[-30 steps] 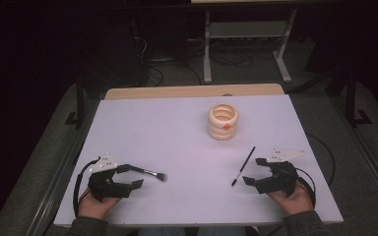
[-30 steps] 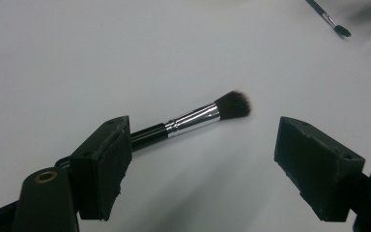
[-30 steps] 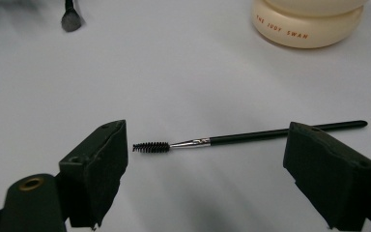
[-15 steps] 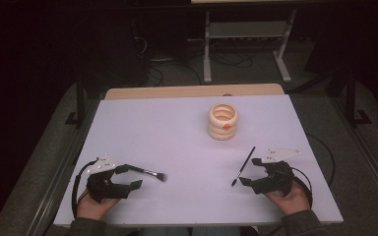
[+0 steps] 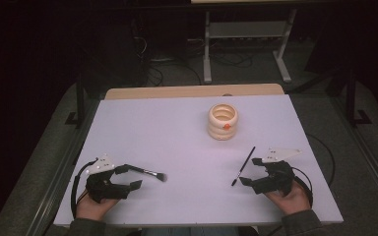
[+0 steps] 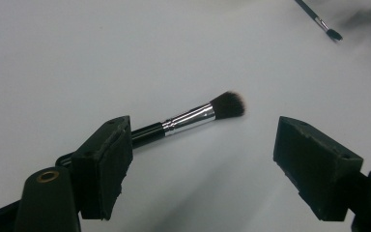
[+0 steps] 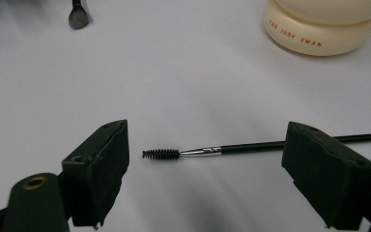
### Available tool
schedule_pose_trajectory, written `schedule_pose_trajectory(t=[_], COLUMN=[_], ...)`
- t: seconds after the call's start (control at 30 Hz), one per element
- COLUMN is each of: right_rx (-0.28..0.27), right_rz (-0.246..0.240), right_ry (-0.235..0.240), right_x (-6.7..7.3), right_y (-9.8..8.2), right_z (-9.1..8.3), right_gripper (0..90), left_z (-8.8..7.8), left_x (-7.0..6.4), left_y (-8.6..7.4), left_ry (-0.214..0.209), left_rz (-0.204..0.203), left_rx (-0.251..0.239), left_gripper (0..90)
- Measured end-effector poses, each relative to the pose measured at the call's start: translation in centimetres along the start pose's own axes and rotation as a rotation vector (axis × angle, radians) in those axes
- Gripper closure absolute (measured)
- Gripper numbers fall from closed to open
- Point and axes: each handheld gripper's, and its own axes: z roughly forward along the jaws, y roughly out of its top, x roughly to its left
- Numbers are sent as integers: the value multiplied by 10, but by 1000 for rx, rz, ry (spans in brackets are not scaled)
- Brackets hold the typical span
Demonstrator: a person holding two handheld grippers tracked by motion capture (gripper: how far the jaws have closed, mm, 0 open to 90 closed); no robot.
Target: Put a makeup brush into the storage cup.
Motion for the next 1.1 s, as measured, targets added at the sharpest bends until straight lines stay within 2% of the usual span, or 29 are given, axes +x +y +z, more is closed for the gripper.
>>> schedule_pose_trajectory(t=[0.27, 0.43, 0.47, 0.5, 0.53, 0.57, 0.6, 0.63, 0.83, 0.9, 1.03, 1.1], right_rx=[-7, -11, -19, -20, -21, -21, -23, -23, -35, -35, -32, -30], right_rz=[-12, 0, -2, -8, -9, -9, -11, -11, -4, 2, 1, -1], right_ry=[7, 12, 14, 16, 17, 17, 17, 17, 16, 16, 18, 18], right_x=[1, 2, 1, 1, 1, 1, 1, 1, -1, -2, -2, -1], right_y=[1, 3, 3, 4, 4, 4, 5, 5, 4, 3, 3, 3], right_z=[-1, -2, -2, -3, -3, -3, -4, -4, -10, -10, -10, -10], right_gripper=[159, 157, 156, 156, 156, 156, 157, 157, 157, 157, 156, 157], left_z=[1, 3, 4, 4, 5, 5, 5, 5, 5, 6, 8, 10], left_x=[-3, -2, -2, -2, 0, 0, 3, 3, 12, 16, 24, 28], left_y=[5, 12, 17, 17, 22, 22, 27, 27, 44, 51, 56, 59], left_ry=[-13, -20, -16, -16, -17, -17, -25, -25, -50, -69, -78, -76], left_rz=[30, 52, 82, 82, 114, 114, 139, 139, 210, 214, 215, 221], left_rx=[15, 26, 45, 45, 71, 71, 91, 91, 160, 183, 198, 223], left_gripper=[226, 234, 237, 242, 244, 244, 247, 253, 250, 250, 252, 253])
